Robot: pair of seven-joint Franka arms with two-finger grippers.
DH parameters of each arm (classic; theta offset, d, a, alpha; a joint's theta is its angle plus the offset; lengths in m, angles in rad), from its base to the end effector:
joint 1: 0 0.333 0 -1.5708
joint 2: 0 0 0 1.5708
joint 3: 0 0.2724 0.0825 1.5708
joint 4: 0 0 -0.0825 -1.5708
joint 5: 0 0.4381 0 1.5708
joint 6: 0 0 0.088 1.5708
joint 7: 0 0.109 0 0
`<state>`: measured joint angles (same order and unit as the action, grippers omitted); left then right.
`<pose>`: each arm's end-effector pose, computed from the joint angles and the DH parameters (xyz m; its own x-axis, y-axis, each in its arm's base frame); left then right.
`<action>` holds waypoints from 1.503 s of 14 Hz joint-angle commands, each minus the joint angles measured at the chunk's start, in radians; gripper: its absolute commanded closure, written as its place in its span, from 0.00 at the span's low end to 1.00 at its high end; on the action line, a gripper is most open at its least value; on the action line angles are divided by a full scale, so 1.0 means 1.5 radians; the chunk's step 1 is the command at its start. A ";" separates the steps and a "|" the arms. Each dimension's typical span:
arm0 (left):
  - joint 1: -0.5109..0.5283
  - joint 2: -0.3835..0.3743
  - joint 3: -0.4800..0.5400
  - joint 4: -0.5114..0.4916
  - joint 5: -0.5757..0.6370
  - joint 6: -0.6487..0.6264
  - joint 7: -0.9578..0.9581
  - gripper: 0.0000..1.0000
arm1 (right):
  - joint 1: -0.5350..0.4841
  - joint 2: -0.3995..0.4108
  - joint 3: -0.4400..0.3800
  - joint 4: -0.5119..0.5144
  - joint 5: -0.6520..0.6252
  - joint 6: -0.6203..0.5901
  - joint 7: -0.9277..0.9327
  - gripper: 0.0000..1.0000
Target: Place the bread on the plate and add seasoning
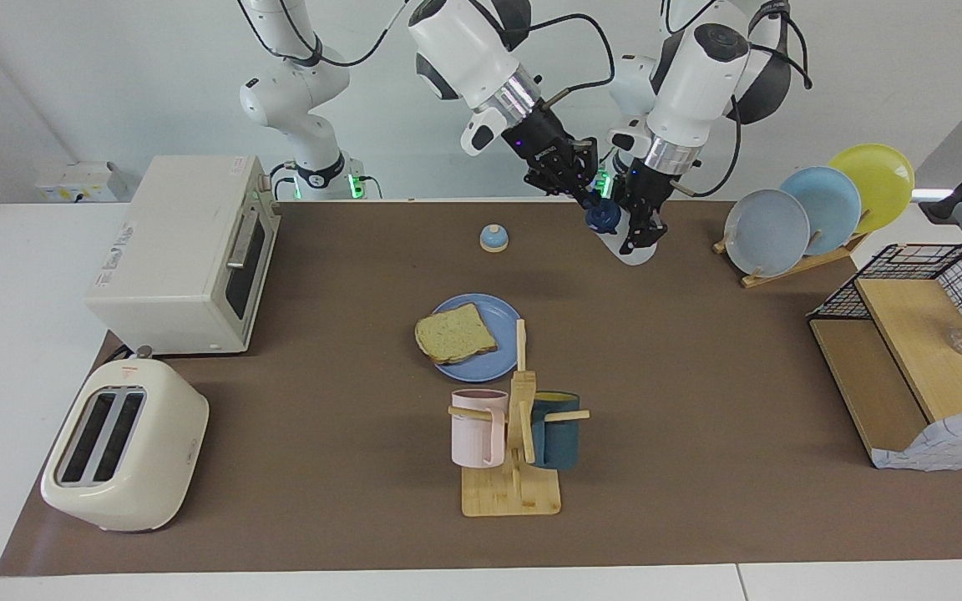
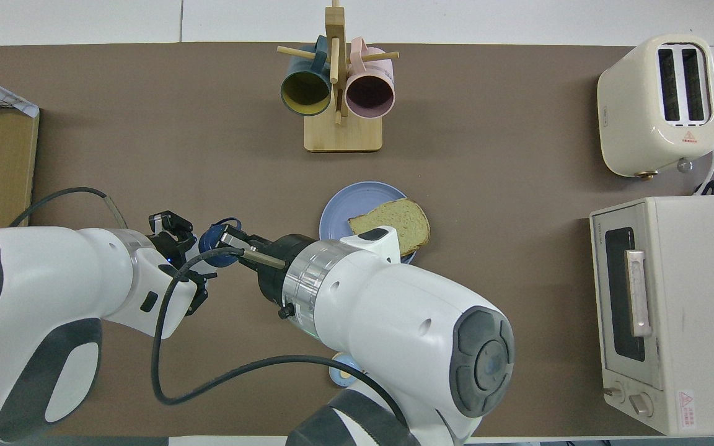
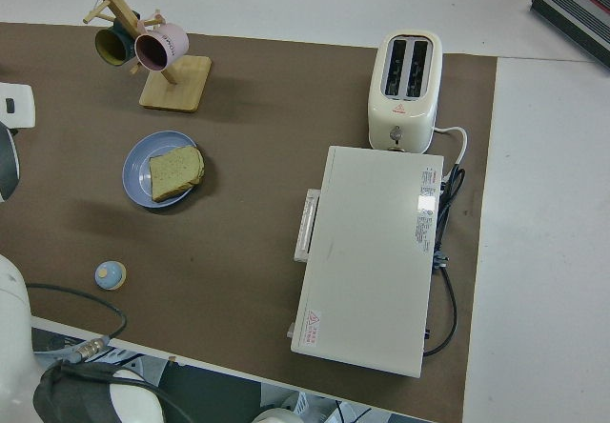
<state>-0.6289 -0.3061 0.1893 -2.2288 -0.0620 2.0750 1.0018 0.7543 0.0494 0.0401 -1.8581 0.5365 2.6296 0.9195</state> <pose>0.4884 -0.2313 0.4470 0.1429 -0.9743 0.1740 -0.9861 -0.1553 -0.0594 0.4808 0.4720 0.5074 0.8878 -0.4570 -0.0550 -0.3495 -0.5916 -0.7265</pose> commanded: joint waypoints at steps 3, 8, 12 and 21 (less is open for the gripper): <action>-0.013 -0.010 -0.014 -0.036 0.007 -0.014 0.004 1.00 | -0.018 -0.005 -0.003 0.046 0.018 -0.012 -0.032 1.00; -0.013 -0.010 -0.014 -0.036 0.007 -0.014 0.005 1.00 | -0.056 0.005 -0.005 0.118 -0.058 -0.190 -0.059 1.00; -0.012 -0.010 -0.014 -0.036 0.008 -0.015 0.005 1.00 | -0.067 -0.004 -0.008 0.119 -0.067 -0.258 -0.086 1.00; -0.012 -0.009 -0.014 -0.036 0.014 -0.016 0.006 1.00 | -0.102 -0.008 -0.008 0.156 -0.070 -0.336 -0.094 1.00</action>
<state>-0.6589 -0.3072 0.1471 -2.2153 -0.0847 2.0824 0.9962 0.6567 0.0590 0.0347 -1.6764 0.4481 2.1497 0.7863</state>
